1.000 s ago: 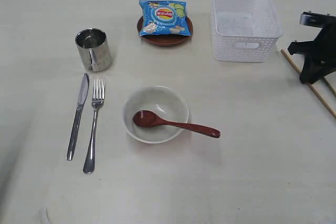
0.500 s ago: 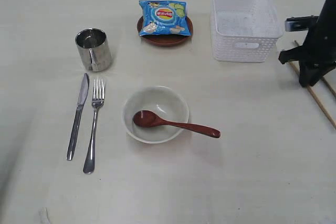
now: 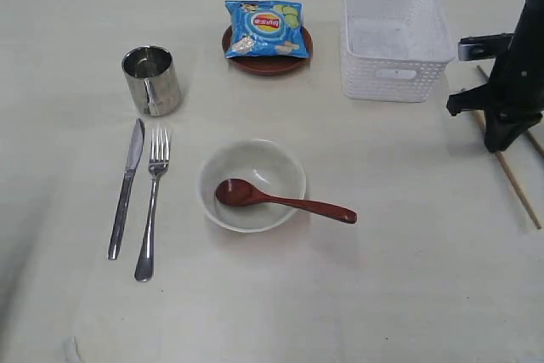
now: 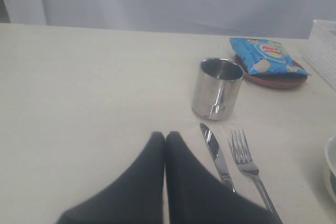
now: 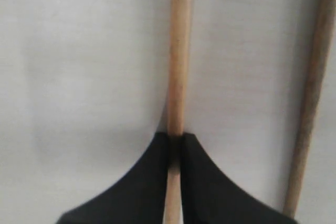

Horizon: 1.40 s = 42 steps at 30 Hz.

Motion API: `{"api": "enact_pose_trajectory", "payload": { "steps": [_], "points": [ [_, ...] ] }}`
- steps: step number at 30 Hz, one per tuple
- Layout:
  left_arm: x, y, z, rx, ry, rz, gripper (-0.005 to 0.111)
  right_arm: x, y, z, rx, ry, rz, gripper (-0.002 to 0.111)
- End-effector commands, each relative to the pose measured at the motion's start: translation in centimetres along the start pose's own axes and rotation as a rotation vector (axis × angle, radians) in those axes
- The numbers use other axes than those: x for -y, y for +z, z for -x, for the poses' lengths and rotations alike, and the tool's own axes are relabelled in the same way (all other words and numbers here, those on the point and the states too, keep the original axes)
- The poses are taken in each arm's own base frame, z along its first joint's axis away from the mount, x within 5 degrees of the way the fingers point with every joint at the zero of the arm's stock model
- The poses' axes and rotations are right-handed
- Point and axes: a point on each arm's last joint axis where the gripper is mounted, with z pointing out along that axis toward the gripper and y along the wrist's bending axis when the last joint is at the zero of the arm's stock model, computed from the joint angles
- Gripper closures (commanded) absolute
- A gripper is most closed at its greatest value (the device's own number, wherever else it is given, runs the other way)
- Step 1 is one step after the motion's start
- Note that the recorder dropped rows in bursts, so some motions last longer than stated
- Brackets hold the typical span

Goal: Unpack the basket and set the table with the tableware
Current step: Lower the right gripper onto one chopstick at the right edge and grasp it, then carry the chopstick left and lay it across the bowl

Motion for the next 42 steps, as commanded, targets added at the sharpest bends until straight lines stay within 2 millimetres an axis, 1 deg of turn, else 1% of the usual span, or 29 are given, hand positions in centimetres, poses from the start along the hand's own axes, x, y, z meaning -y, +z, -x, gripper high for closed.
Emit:
{"api": "enact_pose_trajectory", "payload": {
  "steps": [1,4,7,8,11,14,16,17,18,20,23,25,28,31,34,36,39,42],
  "points": [
    [0.0,0.0,-0.1,0.002,0.005,-0.004,0.107,1.9,-5.1,-1.8,0.131,0.108,-0.005,0.109],
    [0.0,0.0,-0.1,0.002,0.005,-0.004,0.107,2.2,-8.0,-2.8,0.218,0.157,0.032,0.109],
    [0.0,0.0,-0.1,0.002,0.005,-0.004,0.107,1.6,-10.4,-3.6,0.297,0.185,0.086,0.109],
    [0.0,0.0,-0.1,0.002,0.005,-0.004,0.107,1.0,-11.1,-3.8,0.322,0.185,0.126,0.109],
    [0.0,0.0,-0.1,0.002,0.005,-0.004,0.107,-1.6,-13.3,-4.4,0.38,0.147,0.248,0.109],
    [0.0,0.0,-0.1,0.002,0.005,-0.004,0.107,-5.4,-15.0,-4.9,0.407,0.075,0.337,0.109],
    [0.0,0.0,-0.1,0.002,0.005,-0.004,0.107,-8.3,-15.7,-5.3,0.402,0.005,0.374,0.109],
    [0.0,0.0,-0.1,0.002,0.005,-0.004,0.107,-9.2,-15.8,-5.4,0.392,-0.016,0.392,0.109],
    [0.0,0.0,-0.1,0.002,0.005,-0.004,0.107,-11.0,-15.8,-5.6,0.38,-0.063,0.408,0.109],
    [0.0,0.0,-0.1,0.002,0.005,-0.004,0.107,-13.9,-15.8,-6.1,0.355,-0.134,0.429,0.109],
    [0.0,0.0,-0.1,0.002,0.005,-0.004,0.107,-18.5,-15.3,-6.9,0.319,-0.225,0.437,0.109],
    [0.0,0.0,-0.1,0.002,0.005,-0.004,0.107,-21.2,-14.7,-7.3,0.305,-0.273,0.437,0.109],
    [0.0,0.0,-0.1,0.002,0.005,-0.004,0.107,-24.4,-13.4,-7.6,0.283,-0.305,0.438,0.109],
    [0.0,0.0,-0.1,0.002,0.005,-0.004,0.107,-26.7,-11.6,-7.8,0.227,-0.317,0.444,0.109],
    [0.0,0.0,-0.1,0.002,0.005,-0.004,0.107,-28.4,-10.0,-8.0,0.179,-0.337,0.431,0.109],
    [0.0,0.0,-0.1,0.002,0.005,-0.004,0.107,-29.1,-9.5,-8.0,0.184,-0.347,0.429,0.109],
    [0.0,0.0,-0.1,0.002,0.005,-0.004,0.107,-29.7,-9.4,-7.9,0.209,-0.317,0.437,0.109],
    [0.0,0.0,-0.1,0.002,0.005,-0.004,0.107,-29.7,-9.3,-7.9,0.2,-0.288,0.437,0.109]
  ]
}}
